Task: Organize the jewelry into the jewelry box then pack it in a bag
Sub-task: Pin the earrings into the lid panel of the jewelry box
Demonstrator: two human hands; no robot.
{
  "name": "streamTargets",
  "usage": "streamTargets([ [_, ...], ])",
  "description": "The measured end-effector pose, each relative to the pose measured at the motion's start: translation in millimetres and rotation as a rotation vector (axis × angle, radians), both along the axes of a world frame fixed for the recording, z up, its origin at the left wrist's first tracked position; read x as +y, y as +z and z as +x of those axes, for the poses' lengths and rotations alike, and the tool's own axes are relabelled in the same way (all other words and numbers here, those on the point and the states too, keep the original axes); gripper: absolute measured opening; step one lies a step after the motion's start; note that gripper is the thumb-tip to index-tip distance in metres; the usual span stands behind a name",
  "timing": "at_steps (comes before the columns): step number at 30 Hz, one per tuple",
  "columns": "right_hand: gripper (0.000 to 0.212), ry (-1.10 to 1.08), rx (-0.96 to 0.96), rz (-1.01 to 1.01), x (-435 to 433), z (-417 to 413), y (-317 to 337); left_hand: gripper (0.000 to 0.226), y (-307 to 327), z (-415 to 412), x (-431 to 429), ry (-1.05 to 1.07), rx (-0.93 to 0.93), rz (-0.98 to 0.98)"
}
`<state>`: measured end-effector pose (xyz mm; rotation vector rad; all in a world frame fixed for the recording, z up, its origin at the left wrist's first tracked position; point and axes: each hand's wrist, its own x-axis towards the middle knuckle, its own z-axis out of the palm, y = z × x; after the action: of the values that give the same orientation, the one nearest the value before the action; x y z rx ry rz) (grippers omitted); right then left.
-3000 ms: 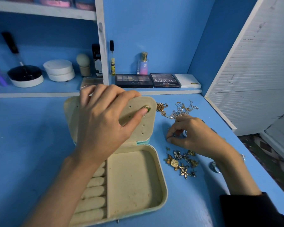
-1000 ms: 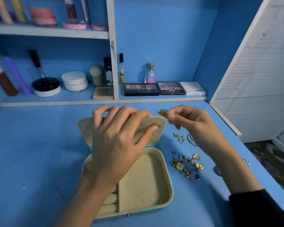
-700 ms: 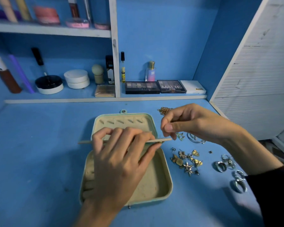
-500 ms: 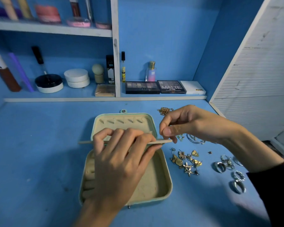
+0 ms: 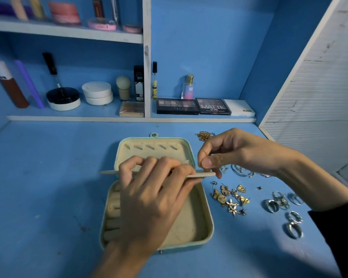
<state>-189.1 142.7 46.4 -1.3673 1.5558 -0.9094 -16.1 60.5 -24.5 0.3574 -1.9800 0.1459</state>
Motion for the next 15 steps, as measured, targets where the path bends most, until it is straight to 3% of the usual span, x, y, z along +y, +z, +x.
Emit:
streamTargets([
  [15, 0.006, 0.078, 0.161, 0.069, -0.5, -3.2, 3.3, 0.025, -0.2, -0.5, 1.4, -0.004, 0.004, -0.003],
])
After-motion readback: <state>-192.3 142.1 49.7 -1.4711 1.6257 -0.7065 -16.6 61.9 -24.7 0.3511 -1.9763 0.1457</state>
